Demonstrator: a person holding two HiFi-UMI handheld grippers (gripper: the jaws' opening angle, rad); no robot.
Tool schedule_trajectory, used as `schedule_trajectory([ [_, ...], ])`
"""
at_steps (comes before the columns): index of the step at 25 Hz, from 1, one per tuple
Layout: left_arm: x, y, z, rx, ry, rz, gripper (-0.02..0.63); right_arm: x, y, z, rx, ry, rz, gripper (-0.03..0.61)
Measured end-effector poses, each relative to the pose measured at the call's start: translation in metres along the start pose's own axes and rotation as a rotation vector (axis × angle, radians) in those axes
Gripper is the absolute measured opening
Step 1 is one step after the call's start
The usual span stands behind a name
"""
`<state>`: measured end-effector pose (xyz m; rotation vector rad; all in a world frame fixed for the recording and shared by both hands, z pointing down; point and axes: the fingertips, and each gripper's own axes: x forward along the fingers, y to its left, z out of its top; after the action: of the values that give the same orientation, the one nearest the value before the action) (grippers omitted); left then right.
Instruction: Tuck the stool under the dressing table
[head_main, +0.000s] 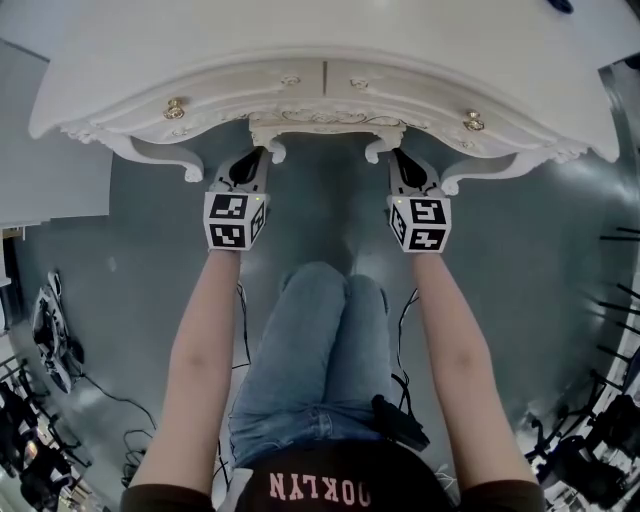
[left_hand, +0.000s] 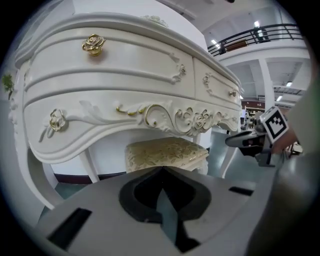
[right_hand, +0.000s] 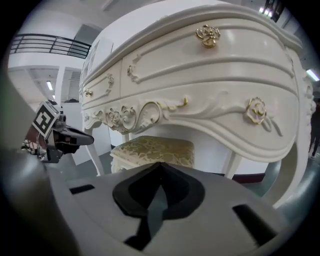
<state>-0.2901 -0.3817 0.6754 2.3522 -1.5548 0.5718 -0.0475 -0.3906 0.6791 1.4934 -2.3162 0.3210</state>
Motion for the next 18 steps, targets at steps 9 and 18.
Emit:
schedule_trajectory([
  [9, -0.047, -0.017, 0.046, -0.013, 0.052, -0.020, 0.005, -0.048, 0.014, 0.047, 0.015, 0.070, 0.015, 0.000],
  [18, -0.110, -0.031, 0.117, -0.047, 0.056, -0.036, 0.005, -0.108, 0.032, 0.111, 0.022, 0.117, 0.019, 0.000],
])
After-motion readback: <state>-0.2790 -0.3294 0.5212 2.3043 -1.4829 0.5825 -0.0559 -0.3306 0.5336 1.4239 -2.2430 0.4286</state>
